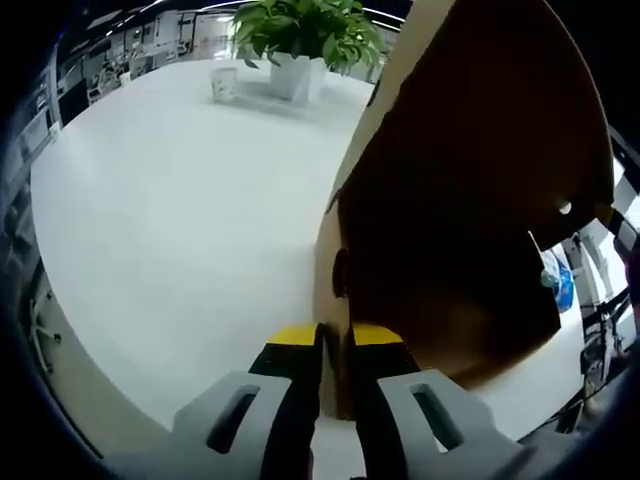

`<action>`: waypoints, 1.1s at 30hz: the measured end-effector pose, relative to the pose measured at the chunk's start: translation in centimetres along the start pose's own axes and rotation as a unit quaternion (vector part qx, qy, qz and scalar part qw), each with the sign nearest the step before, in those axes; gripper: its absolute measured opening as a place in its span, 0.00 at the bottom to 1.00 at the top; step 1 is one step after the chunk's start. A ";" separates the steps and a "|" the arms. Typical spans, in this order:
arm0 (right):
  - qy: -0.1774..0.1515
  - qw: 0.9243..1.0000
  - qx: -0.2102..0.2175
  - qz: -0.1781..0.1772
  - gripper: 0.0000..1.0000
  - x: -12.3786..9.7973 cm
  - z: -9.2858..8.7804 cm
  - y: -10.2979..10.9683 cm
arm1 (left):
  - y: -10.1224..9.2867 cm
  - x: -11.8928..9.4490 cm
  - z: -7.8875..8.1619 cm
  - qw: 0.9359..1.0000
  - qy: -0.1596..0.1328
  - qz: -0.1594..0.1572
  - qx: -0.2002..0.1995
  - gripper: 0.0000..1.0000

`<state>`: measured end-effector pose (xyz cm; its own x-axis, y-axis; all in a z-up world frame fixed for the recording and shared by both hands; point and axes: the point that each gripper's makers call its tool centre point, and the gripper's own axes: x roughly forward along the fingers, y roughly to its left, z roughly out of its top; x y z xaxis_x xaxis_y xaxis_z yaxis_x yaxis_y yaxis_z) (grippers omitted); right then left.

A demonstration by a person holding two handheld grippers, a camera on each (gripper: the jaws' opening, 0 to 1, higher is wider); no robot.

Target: Operate the shoe box by opening the lid, removing the specified soft item, and placing it in the target area until the item is outside and the box remains undamaged.

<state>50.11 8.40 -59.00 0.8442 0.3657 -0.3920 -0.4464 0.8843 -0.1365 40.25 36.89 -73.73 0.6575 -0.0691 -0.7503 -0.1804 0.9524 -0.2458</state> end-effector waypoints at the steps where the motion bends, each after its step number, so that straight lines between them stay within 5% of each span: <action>1: -0.002 1.000 -0.001 -0.002 0.00 0.0 -0.1 0.0 | 0.0 0.0 0.0 1.000 0.000 -0.001 0.000 0.08; 33: -0.015 1.000 0.013 -0.003 0.00 -1.9 -3.8 1.1 | -0.5 -0.4 -0.2 0.997 -0.006 -0.061 0.041 0.13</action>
<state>46.85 7.60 -61.84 0.8557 0.3681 -0.3637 -0.4333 0.8939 -0.1146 39.90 36.33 -73.44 0.6794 -0.1821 -0.7108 -0.0390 0.9584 -0.2828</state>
